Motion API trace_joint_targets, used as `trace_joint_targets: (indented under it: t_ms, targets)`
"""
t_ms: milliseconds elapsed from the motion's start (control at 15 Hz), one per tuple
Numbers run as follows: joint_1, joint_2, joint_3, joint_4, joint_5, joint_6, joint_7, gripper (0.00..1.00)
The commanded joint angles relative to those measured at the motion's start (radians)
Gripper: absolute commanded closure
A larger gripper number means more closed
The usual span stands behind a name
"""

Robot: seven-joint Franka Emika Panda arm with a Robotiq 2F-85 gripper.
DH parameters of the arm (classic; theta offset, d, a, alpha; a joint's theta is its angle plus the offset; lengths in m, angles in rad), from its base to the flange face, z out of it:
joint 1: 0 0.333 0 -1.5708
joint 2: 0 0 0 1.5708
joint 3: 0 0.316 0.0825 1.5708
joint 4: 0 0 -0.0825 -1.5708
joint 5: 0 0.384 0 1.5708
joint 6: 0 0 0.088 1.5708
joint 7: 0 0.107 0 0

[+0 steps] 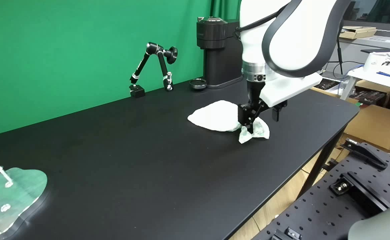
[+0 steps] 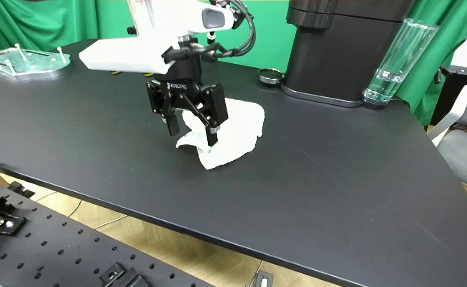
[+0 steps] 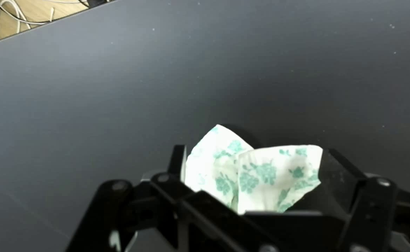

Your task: Hang the white cloth on the black stand

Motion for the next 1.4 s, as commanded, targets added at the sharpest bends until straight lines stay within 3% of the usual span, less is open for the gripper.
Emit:
trace_joint_targets:
  t_ms: [0, 600, 867, 1000, 1067, 1333]
  targets:
    - [0.006, 0.065, -0.014, 0.037, -0.038, 0.060, 0.121, 0.33]
    - [0.015, 0.114, -0.020, 0.100, 0.000, 0.085, 0.173, 0.97]
    - [0.040, 0.100, 0.015, 0.154, 0.050, 0.039, 0.172, 1.00]
    - [0.055, 0.089, 0.073, 0.202, 0.150, 0.003, 0.142, 1.00]
    - [0.140, 0.082, 0.042, 0.232, 0.243, -0.023, 0.102, 1.00]
    - [0.267, 0.079, 0.092, 0.415, 0.389, -0.186, 0.115, 1.00]
